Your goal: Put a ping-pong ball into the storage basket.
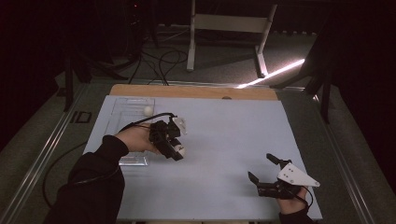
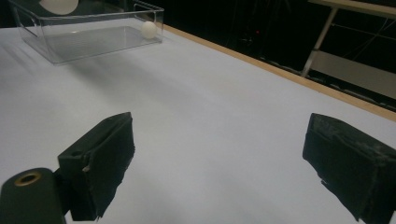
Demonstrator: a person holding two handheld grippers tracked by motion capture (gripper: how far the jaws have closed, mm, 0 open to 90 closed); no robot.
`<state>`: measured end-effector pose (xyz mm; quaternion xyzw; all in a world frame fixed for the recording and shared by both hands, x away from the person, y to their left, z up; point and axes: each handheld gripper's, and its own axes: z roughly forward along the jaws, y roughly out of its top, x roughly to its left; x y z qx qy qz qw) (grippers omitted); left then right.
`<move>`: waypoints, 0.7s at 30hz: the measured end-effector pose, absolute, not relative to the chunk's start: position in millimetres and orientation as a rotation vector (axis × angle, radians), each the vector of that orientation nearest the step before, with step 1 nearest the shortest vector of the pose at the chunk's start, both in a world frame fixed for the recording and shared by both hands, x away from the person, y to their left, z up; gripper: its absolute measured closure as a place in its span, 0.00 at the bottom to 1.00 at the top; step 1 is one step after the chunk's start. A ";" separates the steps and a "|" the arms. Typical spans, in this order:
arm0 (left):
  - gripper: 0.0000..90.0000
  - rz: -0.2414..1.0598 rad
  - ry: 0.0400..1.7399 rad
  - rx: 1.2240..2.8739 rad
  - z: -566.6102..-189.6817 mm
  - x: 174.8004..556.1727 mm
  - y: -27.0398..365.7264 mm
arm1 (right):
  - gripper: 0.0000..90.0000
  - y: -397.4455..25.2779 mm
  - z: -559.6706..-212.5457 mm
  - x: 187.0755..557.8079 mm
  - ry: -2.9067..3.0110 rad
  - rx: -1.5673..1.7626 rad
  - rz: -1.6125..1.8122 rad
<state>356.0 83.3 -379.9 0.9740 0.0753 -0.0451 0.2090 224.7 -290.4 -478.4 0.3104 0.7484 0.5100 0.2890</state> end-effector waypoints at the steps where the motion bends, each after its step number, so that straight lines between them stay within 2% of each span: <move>1: 0.58 -0.126 0.211 2.708 -378.7 355.9 83.9 | 0.10 -290.4 -478.4 224.8 1.998 0.827 1.361; 21: 0.58 -0.074 0.258 2.689 -359.3 356.4 107.9 | 0.10 -289.2 -478.3 224.9 1.997 0.825 1.360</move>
